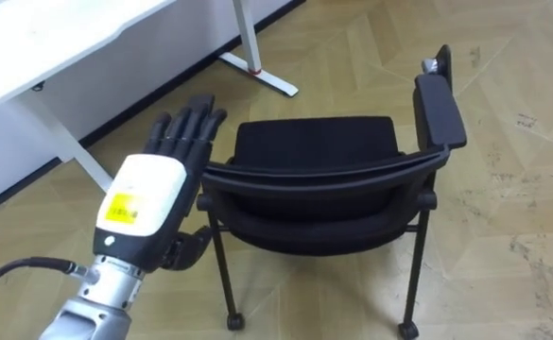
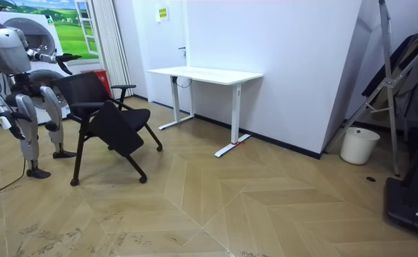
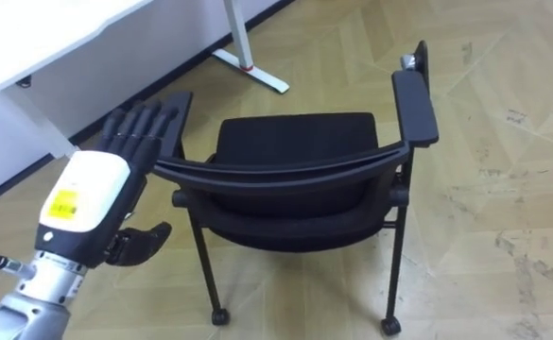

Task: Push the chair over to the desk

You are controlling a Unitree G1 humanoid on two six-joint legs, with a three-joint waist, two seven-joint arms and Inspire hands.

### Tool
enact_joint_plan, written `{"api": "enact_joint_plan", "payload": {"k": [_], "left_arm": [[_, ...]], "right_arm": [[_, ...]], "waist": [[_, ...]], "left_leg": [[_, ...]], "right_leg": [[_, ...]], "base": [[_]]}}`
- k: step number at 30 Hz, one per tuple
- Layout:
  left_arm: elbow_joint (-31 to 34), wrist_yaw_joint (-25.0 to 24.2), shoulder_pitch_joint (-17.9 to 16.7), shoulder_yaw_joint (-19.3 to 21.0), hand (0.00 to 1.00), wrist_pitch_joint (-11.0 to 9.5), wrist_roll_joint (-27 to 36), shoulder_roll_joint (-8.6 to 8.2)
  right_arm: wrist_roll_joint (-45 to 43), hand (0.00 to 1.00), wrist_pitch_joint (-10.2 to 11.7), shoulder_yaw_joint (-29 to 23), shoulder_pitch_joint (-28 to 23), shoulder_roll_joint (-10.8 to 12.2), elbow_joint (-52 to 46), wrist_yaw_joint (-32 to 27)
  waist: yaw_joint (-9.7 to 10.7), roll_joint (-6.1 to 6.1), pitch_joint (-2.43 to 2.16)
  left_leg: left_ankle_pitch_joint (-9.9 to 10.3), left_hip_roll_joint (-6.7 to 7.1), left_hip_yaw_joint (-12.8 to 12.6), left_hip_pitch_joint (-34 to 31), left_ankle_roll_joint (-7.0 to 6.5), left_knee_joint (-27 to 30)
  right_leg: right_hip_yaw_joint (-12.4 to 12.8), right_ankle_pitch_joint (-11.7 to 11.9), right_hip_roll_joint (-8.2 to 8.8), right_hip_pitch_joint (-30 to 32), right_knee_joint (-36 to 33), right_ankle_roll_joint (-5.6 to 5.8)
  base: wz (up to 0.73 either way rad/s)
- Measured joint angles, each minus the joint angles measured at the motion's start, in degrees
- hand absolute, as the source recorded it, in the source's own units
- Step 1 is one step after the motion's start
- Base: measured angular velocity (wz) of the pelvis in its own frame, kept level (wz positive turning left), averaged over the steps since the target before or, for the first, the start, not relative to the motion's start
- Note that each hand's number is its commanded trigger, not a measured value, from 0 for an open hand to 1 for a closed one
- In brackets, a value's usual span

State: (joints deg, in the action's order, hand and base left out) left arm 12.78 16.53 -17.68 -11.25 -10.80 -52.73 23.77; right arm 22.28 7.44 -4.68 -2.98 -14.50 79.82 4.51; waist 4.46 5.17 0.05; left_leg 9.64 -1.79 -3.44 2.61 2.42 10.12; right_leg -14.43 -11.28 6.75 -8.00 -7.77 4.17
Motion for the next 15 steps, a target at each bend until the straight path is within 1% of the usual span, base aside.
{"api": "enact_joint_plan", "payload": {"k": [5,10,13,15], "left_arm": [[0.0,-0.6,0.0,-2.6,0.0,0.0,0.0,0.28],[0.8,-0.9,0.4,-2.8,0.0,-0.3,0.0,0.42],[0.8,-0.9,1.2,-2.8,0.0,-0.8,0.1,0.82],[0.7,-0.9,3.0,-3.0,0.0,-0.9,0.1,1.27]], "right_arm": [[0.1,0.0,0.0,1.2,0.2,0.0,-0.1,-0.6],[1.2,0.0,0.2,1.4,0.2,0.0,-0.1,-1.3],[1.4,0.0,0.3,2.4,0.3,0.0,-0.1,-2.0],[1.2,0.0,0.3,2.9,0.4,0.0,-0.1,-2.1]], "waist": [[0.4,-0.04,0.03],[0.8,-0.29,0.19],[0.9,-0.33,0.21],[1.5,-0.47,0.31]], "left_leg": [[0.0,-0.02,-0.7,-0.1,0.0,0.0],[0.0,-0.06,-1.1,-0.1,0.0,0.0],[0.0,-0.15,-1.6,-0.1,0.0,0.0],[0.0,-0.17,-1.8,-0.1,0.0,0.0]], "right_leg": [[0.4,0.0,0.04,0.3,0.0,0.01],[0.6,0.0,0.04,0.4,0.1,0.01],[1.0,0.0,0.01,0.7,0.1,-0.01],[1.4,0.0,-0.02,0.7,0.0,-0.03]], "base": [[-0.05],[-0.03],[-0.07],[-0.03]]}}
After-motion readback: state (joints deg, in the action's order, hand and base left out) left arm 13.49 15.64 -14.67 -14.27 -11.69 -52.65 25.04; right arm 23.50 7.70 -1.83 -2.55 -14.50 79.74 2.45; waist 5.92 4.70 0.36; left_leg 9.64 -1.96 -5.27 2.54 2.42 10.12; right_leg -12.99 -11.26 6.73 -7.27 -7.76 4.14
